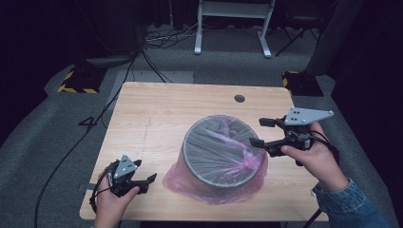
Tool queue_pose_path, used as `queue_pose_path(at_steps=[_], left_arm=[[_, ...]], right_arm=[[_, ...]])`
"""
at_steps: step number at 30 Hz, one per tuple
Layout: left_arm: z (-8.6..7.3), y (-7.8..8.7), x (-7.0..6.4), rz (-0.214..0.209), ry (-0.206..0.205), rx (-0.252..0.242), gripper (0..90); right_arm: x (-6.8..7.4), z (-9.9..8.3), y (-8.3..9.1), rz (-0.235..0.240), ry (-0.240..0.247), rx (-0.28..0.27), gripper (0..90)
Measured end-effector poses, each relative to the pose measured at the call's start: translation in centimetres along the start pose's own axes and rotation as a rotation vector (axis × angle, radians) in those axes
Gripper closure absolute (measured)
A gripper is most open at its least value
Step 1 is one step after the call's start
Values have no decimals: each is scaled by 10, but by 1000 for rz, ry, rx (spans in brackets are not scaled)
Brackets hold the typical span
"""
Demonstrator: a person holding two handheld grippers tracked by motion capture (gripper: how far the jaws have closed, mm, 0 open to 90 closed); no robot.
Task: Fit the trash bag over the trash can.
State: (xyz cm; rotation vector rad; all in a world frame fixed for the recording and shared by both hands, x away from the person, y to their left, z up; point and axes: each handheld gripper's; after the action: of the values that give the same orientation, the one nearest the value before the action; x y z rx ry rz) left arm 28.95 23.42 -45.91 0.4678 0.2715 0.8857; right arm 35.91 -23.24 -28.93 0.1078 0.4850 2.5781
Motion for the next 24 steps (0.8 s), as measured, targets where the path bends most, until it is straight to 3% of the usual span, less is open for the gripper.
queue_pose_path(at_steps=[4, 11, 24], left_arm=[[-6, -2, 4, 13, 13, 9, 247], [-10, -7, 7, 24, 0, 46, 235], [-18, -16, 15, 33, 3, 79, 227]], right_arm=[[4, 14, -16, 13, 12, 2, 235], [11, 30, -42, 38, 28, 12, 233], [24, 36, -82, 67, 56, 55, 215]])
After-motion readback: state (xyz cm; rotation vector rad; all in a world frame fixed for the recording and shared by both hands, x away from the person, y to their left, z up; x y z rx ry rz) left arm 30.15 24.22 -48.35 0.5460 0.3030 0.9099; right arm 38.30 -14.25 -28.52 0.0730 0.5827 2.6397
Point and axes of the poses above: each handheld gripper's, and its own axes: y roughly backward along the jaws, z roughly out of its top, x roughly to its left, and after that the axes turned 7 degrees about -x, right-handed
